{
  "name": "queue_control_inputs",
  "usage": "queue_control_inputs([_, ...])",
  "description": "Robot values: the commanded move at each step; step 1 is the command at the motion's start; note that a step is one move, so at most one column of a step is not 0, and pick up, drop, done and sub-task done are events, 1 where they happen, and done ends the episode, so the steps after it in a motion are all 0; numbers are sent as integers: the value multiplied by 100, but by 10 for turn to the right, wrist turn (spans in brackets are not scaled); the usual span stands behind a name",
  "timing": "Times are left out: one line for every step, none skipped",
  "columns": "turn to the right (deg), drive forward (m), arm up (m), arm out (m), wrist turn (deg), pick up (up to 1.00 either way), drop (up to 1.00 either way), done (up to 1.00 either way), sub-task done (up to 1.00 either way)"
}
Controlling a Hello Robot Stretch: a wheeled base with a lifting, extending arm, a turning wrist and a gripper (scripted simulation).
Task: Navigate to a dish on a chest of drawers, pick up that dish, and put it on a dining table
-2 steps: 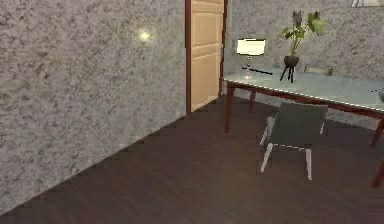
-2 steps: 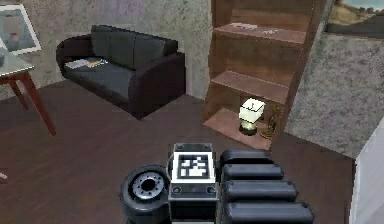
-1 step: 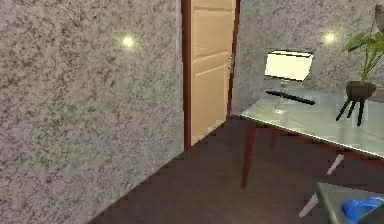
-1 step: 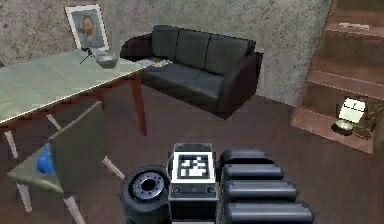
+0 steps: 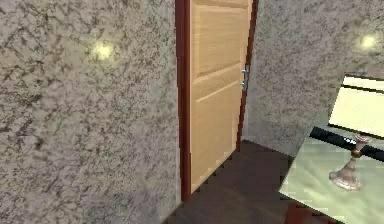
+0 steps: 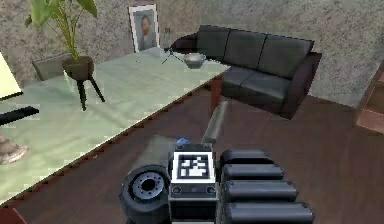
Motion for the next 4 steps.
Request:
queue_control_inputs([240, 0, 0, 0, 0, 0, 0, 0, 0])
queue_control_inputs([0, 25, 0, 0, 0, 0, 0, 0, 0])
queue_control_inputs([-150, 0, 0, 0, 0, 0, 0, 0, 0])
queue_control_inputs([90, 0, 0, 0, 0, 0, 0, 0, 0])
